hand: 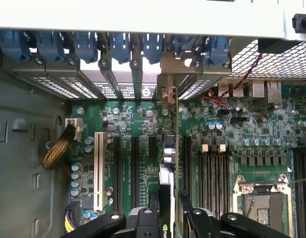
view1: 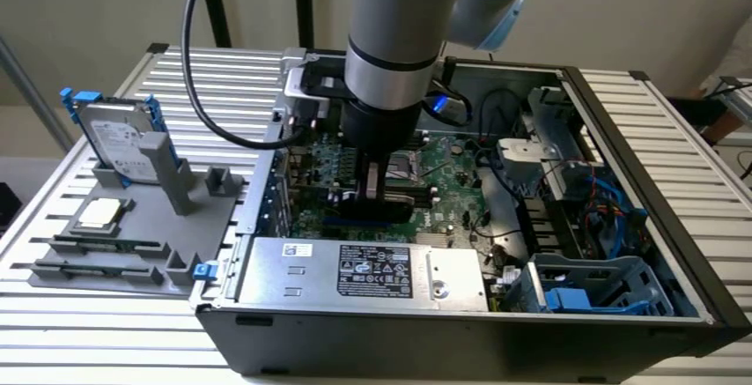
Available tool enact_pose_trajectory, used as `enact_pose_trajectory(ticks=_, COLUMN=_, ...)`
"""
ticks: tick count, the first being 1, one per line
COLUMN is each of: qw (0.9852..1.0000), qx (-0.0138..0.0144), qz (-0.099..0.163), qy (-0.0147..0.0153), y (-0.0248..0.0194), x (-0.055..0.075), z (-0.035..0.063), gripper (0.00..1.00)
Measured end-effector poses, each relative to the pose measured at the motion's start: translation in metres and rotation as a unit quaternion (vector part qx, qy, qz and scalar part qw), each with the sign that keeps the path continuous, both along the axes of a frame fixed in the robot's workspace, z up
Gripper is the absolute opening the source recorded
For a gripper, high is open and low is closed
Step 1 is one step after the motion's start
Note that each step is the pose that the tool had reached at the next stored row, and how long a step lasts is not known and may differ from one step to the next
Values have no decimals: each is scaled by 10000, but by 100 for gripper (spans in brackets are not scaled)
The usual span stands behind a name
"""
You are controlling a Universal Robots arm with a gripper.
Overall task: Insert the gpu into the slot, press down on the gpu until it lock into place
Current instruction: 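Insert the gpu into the slot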
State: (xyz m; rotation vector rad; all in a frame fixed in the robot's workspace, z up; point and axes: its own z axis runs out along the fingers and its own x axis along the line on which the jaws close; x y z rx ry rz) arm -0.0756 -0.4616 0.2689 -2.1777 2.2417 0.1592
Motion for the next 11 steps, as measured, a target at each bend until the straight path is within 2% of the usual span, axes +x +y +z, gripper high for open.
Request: enact_pose_trajectory(ticks=11, qw=10000, qx=2, qz=36, qy=0, y=1, x=3, z=-11, gripper=26)
